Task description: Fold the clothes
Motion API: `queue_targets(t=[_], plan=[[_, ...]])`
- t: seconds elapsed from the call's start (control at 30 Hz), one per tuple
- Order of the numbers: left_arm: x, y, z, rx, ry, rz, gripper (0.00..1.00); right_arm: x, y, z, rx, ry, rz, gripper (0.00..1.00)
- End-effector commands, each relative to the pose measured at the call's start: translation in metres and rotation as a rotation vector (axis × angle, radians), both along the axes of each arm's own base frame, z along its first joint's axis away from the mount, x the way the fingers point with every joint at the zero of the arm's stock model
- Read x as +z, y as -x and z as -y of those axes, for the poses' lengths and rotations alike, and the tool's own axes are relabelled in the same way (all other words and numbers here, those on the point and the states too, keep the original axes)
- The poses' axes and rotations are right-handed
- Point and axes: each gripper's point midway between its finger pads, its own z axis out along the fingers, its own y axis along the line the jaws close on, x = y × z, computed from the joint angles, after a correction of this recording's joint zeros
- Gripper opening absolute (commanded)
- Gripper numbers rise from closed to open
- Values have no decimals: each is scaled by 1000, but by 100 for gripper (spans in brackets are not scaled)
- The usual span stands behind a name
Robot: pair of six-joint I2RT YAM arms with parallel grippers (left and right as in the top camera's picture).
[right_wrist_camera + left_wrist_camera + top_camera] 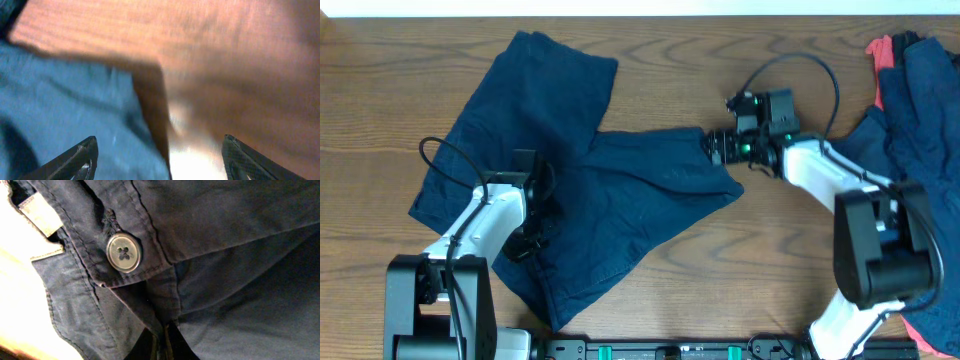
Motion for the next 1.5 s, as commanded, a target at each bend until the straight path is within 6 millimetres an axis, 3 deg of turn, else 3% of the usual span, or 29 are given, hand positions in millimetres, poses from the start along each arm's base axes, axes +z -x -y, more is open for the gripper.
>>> queue_targets(t=[0.0, 0.13, 0.33, 0.4, 0.5, 0.53, 0.6, 0.77, 1.0, 1.13, 1.33, 1.47], plan=[[1, -1, -6, -11, -25, -1, 6, -5, -12, -16, 63, -9, -1, 77], [1, -1, -6, -11, -25, -1, 6, -15, -16, -32, 111, -26, -28, 75], [1, -1, -6, -11, -26, -1, 6, -34, -5, -46, 149, -20, -74, 72], [1, -1, -8, -14, -37, -1, 6, -38, -3, -48, 158, -16, -81, 60], [2, -1, -12, -19, -60, 0, 6, -40, -1, -46, 154, -6, -94, 17], [2, -1, -12, -20, -63, 1, 6, -42, -1, -43, 145, 9, -98, 8], [2, -2, -16, -21, -84, 6, 6, -45, -3, -32, 114, 50, -102, 1], [4, -21, -24, -98, -123, 63, 6, -49, -11, 19, -47, 203, -136, 1], [21, -61, -22, -261, -120, 160, 6, -16, -15, 88, -223, 357, -141, 1], [27, -75, -21, -271, -123, 203, 6, -2, 0, 125, -339, 458, -186, 1], [28, -77, -21, -275, -125, 214, 6, -4, 37, 150, -411, 528, -334, 1], [29, -67, -30, -276, -174, 164, 6, -5, 65, 165, -510, 577, -445, 1]])
